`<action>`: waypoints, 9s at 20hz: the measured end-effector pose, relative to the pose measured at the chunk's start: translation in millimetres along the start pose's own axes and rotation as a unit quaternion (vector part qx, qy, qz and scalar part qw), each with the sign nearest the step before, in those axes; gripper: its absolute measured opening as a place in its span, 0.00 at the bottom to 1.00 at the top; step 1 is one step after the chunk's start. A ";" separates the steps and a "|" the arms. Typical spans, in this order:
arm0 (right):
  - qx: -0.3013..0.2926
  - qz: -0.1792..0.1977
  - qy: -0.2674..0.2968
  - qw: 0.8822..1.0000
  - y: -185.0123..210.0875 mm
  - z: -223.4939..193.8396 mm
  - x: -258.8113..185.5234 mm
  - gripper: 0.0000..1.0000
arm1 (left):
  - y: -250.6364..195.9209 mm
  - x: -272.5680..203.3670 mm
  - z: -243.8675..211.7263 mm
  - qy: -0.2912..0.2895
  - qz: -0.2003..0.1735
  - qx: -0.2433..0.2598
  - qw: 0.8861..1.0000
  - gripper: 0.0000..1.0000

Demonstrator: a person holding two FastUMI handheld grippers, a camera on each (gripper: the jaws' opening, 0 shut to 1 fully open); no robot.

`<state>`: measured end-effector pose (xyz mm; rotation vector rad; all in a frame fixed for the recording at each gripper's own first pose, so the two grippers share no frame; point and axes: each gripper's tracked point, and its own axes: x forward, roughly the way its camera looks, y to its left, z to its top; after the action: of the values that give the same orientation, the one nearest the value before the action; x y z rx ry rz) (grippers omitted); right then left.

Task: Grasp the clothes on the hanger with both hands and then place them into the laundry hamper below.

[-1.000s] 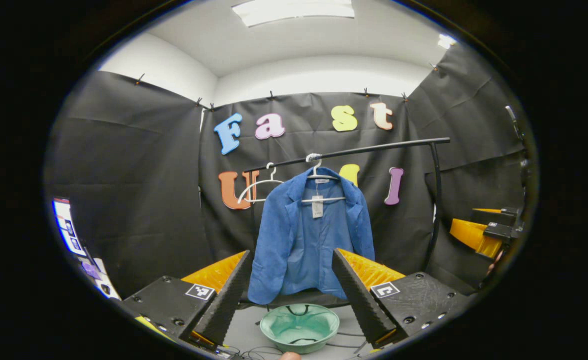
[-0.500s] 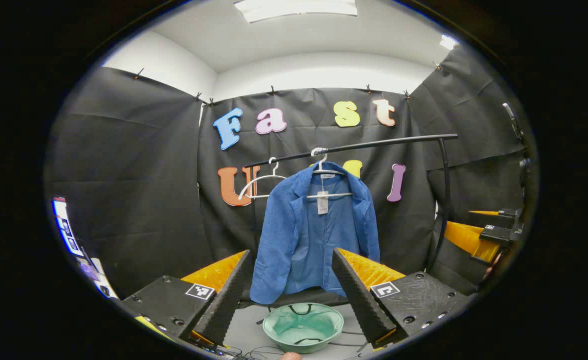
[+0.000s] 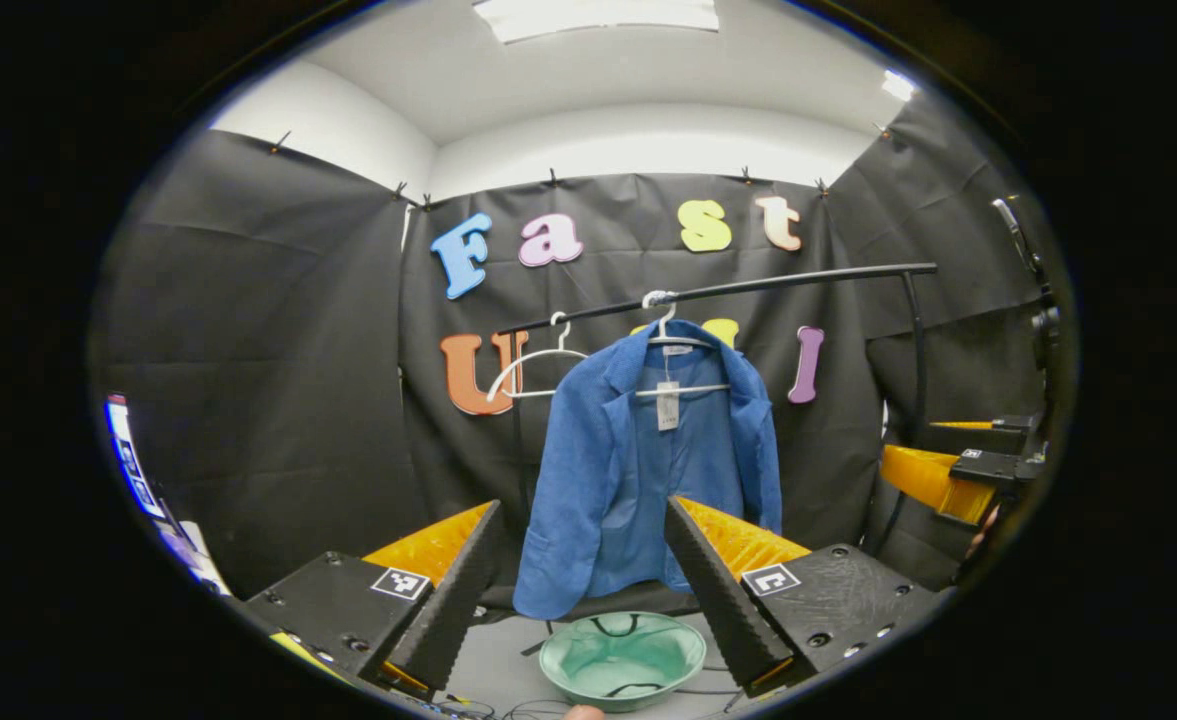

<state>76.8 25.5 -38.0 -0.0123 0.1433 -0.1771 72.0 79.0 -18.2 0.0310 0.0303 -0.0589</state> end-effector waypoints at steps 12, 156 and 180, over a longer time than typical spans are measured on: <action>0.006 0.003 0.017 1.000 38.4 -9.4 27.7 1.00 | 37.4 12.8 -11.2 0.005 0.006 0.018 1.000 1.00; 0.151 0.252 0.343 0.892 127.6 -157.2 327.8 0.06 | -37.7 260.5 -129.6 0.237 -0.093 -0.091 0.963 0.01; 0.030 0.111 0.329 0.937 41.7 -155.7 252.1 0.88 | 32.1 184.9 -213.3 0.367 0.028 -0.088 0.926 1.00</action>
<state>307.3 22.1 -228.6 0.1257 0.8054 0.0482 252.1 107.1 -236.1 -0.1289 0.7866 0.0163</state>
